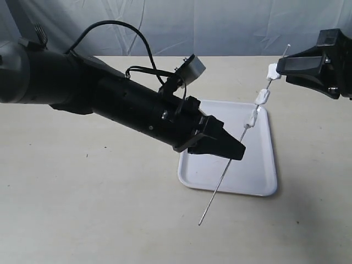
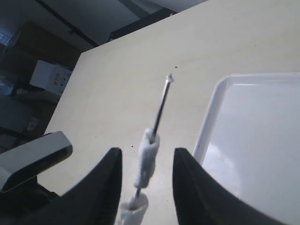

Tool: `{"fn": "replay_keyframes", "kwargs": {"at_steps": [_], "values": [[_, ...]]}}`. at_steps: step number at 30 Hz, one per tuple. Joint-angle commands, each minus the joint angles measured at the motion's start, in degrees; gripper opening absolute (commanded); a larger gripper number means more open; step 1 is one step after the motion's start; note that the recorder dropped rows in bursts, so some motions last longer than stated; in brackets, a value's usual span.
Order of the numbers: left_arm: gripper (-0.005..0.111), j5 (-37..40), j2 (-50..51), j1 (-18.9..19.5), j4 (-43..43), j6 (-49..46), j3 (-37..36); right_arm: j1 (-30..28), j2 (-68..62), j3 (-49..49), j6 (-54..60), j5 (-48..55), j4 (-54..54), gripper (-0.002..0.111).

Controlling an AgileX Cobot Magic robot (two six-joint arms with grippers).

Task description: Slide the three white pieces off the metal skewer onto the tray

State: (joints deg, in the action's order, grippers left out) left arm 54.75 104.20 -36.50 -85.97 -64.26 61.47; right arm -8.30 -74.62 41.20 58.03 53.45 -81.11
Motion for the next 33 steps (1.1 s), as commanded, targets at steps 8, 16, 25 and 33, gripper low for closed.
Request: {"fn": "replay_keyframes", "kwargs": {"at_steps": [8, 16, 25, 33], "values": [[0.000, -2.0, 0.7, -1.2, -1.0, -0.8, -0.3, 3.4, -0.6, 0.2, 0.8, -3.9, -0.5, 0.034], [0.000, -3.2, 0.7, -0.6, -1.0, -0.7, -0.3, 3.4, -0.6, 0.2, 0.8, -4.2, -0.5, 0.034], [0.000, -3.2, 0.7, -0.6, -0.9, -0.8, -0.3, 3.4, -0.6, 0.2, 0.8, -4.3, -0.5, 0.034], [0.000, -2.3, 0.7, -0.6, -1.0, -0.8, -0.3, 3.4, -0.6, 0.2, 0.8, -4.6, -0.5, 0.033]]}}
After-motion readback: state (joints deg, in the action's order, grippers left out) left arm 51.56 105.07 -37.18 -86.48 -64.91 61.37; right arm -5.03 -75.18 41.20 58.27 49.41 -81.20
